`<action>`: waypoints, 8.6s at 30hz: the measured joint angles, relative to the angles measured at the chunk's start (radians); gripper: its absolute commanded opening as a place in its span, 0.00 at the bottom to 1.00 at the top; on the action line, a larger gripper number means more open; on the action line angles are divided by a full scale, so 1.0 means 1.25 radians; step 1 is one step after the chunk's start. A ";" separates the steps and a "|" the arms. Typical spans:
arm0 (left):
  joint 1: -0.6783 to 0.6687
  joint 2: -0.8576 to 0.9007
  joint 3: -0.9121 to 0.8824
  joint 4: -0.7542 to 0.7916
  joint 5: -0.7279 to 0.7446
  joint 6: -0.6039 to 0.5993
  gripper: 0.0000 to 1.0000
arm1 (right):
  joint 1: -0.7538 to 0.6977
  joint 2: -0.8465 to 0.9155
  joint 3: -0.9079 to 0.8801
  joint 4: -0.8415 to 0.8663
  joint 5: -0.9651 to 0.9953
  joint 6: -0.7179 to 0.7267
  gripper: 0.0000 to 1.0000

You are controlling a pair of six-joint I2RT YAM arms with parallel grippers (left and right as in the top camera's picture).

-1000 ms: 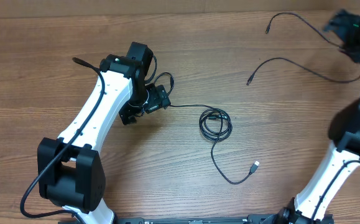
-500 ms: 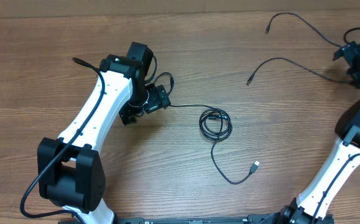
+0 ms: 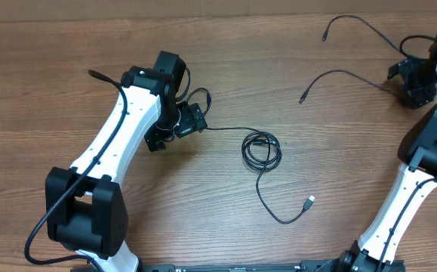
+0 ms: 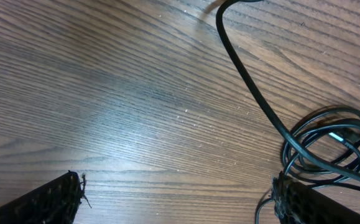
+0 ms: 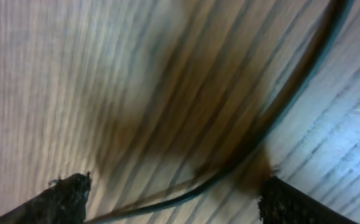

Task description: Untangle cables

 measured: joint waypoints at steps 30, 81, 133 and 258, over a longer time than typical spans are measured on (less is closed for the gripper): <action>0.000 0.000 0.000 0.000 0.000 0.000 0.99 | -0.019 0.028 0.385 0.068 -0.215 -0.027 0.22; 0.000 0.000 0.000 0.000 0.000 0.000 1.00 | 0.403 -0.008 -0.024 0.003 0.056 -0.207 0.04; 0.000 0.000 0.000 0.000 0.000 0.000 0.99 | -0.027 0.017 0.022 0.071 0.137 -0.045 0.94; 0.000 0.000 0.000 0.000 0.000 0.000 1.00 | -0.038 0.033 0.010 0.188 0.020 -0.105 0.04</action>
